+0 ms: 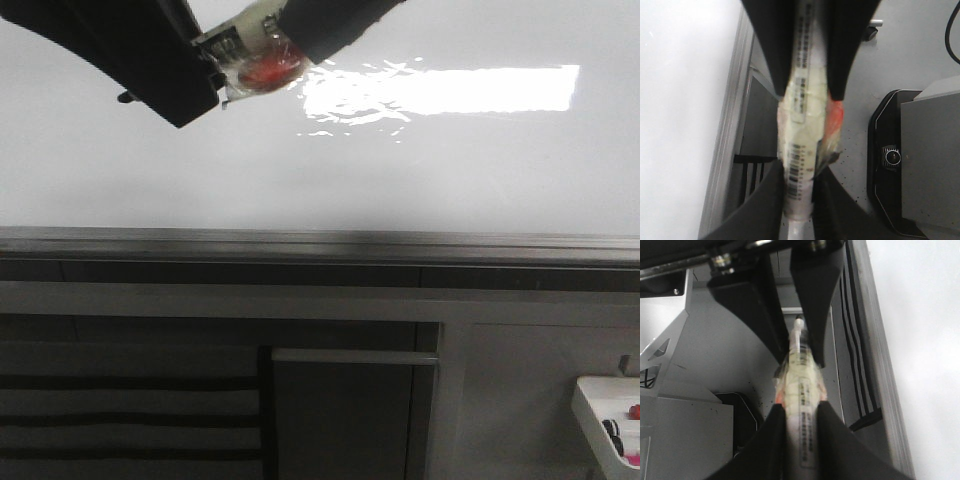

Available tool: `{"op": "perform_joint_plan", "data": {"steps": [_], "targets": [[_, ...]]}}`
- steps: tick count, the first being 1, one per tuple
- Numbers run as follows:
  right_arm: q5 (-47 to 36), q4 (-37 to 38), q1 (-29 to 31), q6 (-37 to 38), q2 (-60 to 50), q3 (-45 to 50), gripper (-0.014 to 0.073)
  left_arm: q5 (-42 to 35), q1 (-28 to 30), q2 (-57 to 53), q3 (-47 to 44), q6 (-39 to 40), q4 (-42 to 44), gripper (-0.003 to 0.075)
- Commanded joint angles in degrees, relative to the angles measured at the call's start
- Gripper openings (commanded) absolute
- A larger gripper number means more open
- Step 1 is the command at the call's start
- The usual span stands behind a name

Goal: Write number 3 on whiteboard

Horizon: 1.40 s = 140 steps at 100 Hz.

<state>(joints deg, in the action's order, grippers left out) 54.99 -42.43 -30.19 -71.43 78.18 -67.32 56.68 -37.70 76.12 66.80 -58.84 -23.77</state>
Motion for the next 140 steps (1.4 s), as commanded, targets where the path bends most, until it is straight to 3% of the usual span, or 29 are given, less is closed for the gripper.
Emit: {"op": "perform_joint_plan", "data": {"steps": [1, 35, 49, 71, 85, 93, 107, 117, 140], "targets": [[-0.41, -2.85, 0.07, -0.54, -1.44, -1.73, -0.0018, -3.18, -0.41, -1.80, 1.84, 0.64, -0.65, 0.0010], [-0.73, -2.75, 0.07, -0.54, -1.44, -1.73, -0.0053, -4.43, -0.41, -1.80, 1.84, 2.84, -0.65, 0.0341], [-0.73, -1.16, 0.16, -0.42, -1.57, -2.51, -0.0053, -4.65, -0.29, -2.04, 2.10, 4.23, -0.48, 0.0427], [-1.84, 12.01, 0.16, 12.71, -6.44, -4.26, -0.0053, -4.54, 0.35, -7.95, 2.56, 6.49, 0.23, 0.0433], [0.12, 25.03, 0.16, 26.80, -12.64, -3.81, -0.0053, -4.67, 6.41, -14.22, 0.87, 12.24, 0.48, 0.0433], [-3.38, 31.45, 1.45, 35.44, -16.56, -1.25, -0.0053, -5.58, 11.68, -18.52, -2.46, 13.17, -1.51, 0.0433], [-12.41, 30.40, 8.26, 44.62, -23.10, 7.74, -0.0053, -10.15, 19.44, -26.07, -11.25, 13.17, -8.01, 0.0433], [-18.12, 27.47, 11.54, 45.09, -25.78, 14.51, -0.0053, -15.28, 23.05, -30.61, -17.65, 13.17, -10.81, 0.0433], [-22.75, 21.45, 11.47, 44.97, -25.54, 18.46, -0.0053, -19.89, 24.18, -35.49, -22.64, 13.17, -10.81, 0.0430]]}}
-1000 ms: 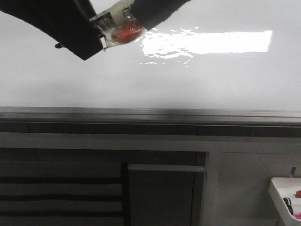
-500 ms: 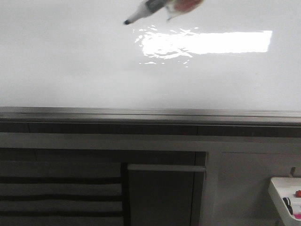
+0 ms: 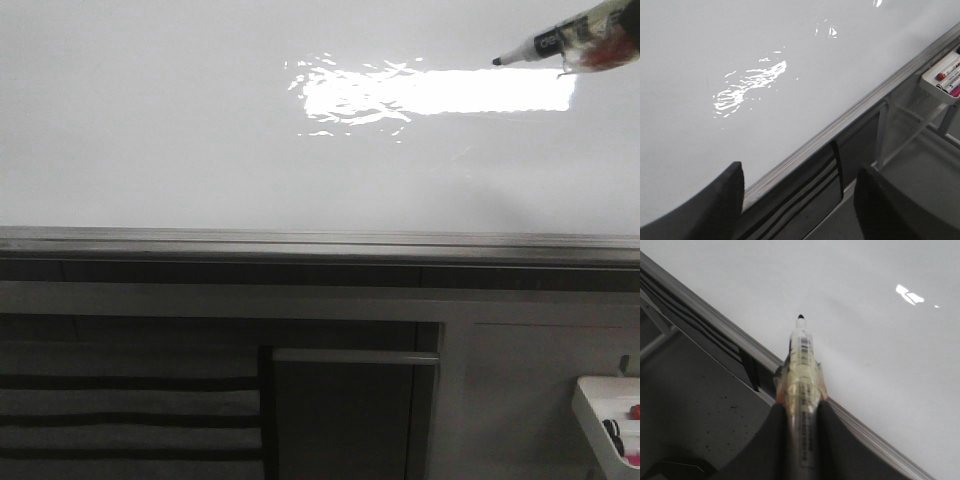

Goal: Write number 3 on whiteboard

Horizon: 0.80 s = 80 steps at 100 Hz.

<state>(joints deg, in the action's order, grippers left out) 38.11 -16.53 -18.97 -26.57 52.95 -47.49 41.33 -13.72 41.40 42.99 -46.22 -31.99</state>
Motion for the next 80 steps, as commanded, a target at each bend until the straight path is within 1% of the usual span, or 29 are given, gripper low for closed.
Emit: {"op": "perform_joint_plan", "data": {"steps": [1, 5, 10, 19, 30, 48, 59, 80], "targets": [[-6.09, -4.69, 0.19, 0.00, -0.13, -1.37, -0.0053, -4.53, 0.20, -0.77, 1.17, 0.55, -2.70, 0.0430], [-6.73, -5.14, -0.18, 0.02, 0.54, -1.71, -0.0053, -4.53, 0.20, -0.77, 1.17, 0.55, -2.82, 0.0430], [-5.56, -5.14, -0.65, 0.02, 2.09, -3.39, -0.0053, -4.53, 0.20, -0.77, 1.17, 0.55, -2.82, 0.0430], [0.05, -5.14, -1.52, 0.02, 6.56, -7.86, -0.0053, -4.53, 0.20, -0.77, 1.17, 0.55, -2.82, 0.0430], [7.06, -5.14, -1.54, 0.02, 12.62, -15.75, -0.0053, -4.53, 0.20, -0.77, 1.17, 0.55, -2.82, 0.0430], [13.41, -5.30, -2.06, -1.84, 21.57, -26.81, -0.0053, -4.53, 0.20, -0.77, 1.17, 0.55, -2.94, 0.0430], [14.36, -5.30, -3.52, -2.38, 25.68, -30.45, -0.0053, -4.53, 0.20, -0.77, 1.17, 0.55, -2.94, 0.0430], [11.19, -4.61, -4.27, -2.49, 30.71, -32.72, -0.0053, -4.53, 0.20, -0.77, 1.17, 0.55, -2.94, 0.0430]]}}
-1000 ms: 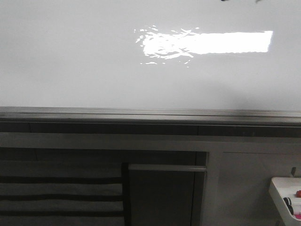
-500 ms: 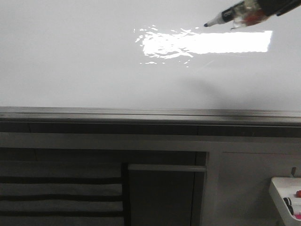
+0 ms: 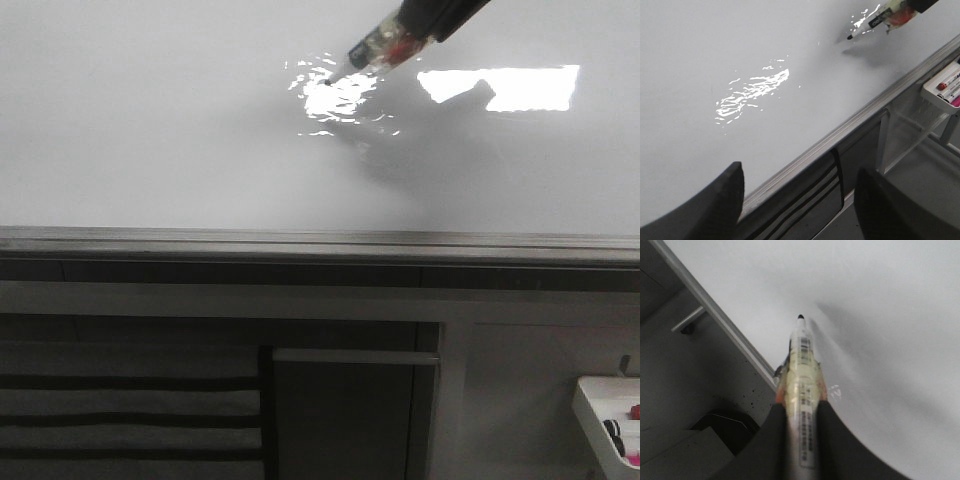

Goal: Write number 3 on whiteboard

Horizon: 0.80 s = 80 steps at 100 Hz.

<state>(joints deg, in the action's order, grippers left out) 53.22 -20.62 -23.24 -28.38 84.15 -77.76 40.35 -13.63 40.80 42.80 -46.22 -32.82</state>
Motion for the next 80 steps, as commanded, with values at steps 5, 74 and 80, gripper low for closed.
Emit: {"op": "perform_joint_plan", "data": {"steps": [5, 74, 80], "targets": [[-4.82, -0.06, 0.13, -0.69, -0.09, -2.45, -0.0053, -3.55, 0.11, -0.17, 1.36, 0.55, -2.11, 0.0430], [-5.23, 8.65, 1.17, 5.97, -2.20, 4.34, -0.0053, -4.35, 0.11, -0.17, 1.36, 0.55, -1.09, 0.0430], [-1.34, 8.65, 2.62, 5.98, -3.43, 6.00, -0.0053, -4.35, 0.11, -0.17, 1.36, 0.55, -0.76, 0.0430]]}}
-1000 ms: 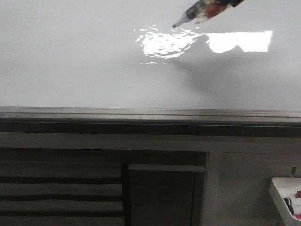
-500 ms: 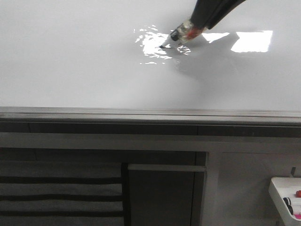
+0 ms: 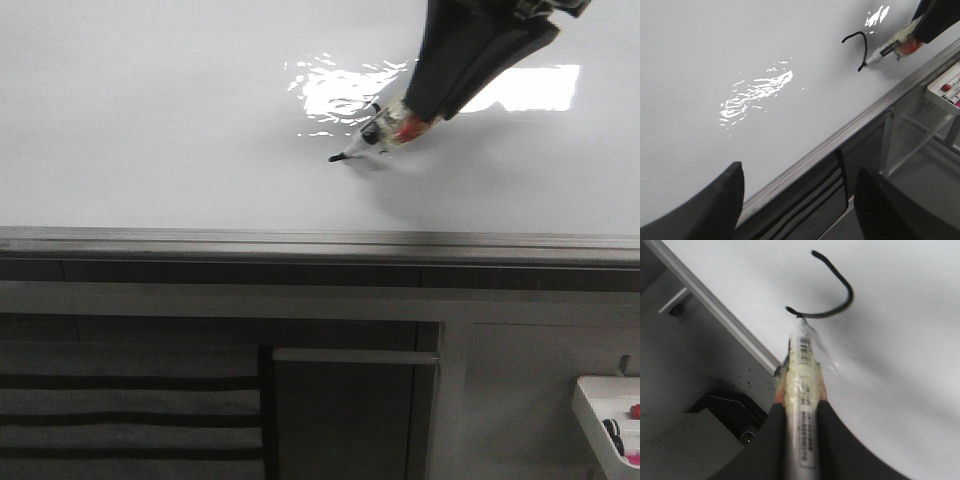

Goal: Write number 3 on whiteboard

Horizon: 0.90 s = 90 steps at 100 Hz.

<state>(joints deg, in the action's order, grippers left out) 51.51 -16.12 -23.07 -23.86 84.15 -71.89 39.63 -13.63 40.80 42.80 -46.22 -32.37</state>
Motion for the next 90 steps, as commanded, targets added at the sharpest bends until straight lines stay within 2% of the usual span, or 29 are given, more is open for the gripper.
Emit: {"op": "perform_joint_plan", "data": {"steps": [1, 11, 29, 36, 46, 67, 90], "targets": [[0.77, 4.15, 2.45, 1.46, -3.61, 0.38, -0.0053, -3.63, 0.11, -0.17, 1.36, 0.55, -1.21, 0.0430], [-0.74, 2.19, 0.61, 1.36, -4.05, 3.74, -0.0053, -3.63, 0.11, -0.17, 1.36, -0.54, -1.07, 0.0430], [-10.42, 2.07, -5.55, 1.36, -0.90, 3.58, -0.0053, -2.49, 0.11, 0.53, 1.48, -0.73, -1.17, 0.0430], [-10.42, 2.07, -6.44, 1.36, 0.38, 1.21, -0.0053, 0.34, 0.11, 1.69, 2.28, -3.53, -1.80, 0.0430], [-6.29, 1.46, -7.26, 1.07, -0.11, -1.88, -0.0053, 5.33, 0.11, 4.45, 4.62, -8.10, -4.09, 0.0430], [2.61, -3.63, -9.52, -12.95, -8.05, -2.49, -0.0053, 15.12, -2.53, 12.76, 10.35, -19.39, -10.73, 0.0430], [4.46, -3.77, -10.49, -24.05, -10.69, -2.49, -0.0053, 15.28, -12.47, 22.59, 16.01, -21.98, -9.81, 0.0430]]}}
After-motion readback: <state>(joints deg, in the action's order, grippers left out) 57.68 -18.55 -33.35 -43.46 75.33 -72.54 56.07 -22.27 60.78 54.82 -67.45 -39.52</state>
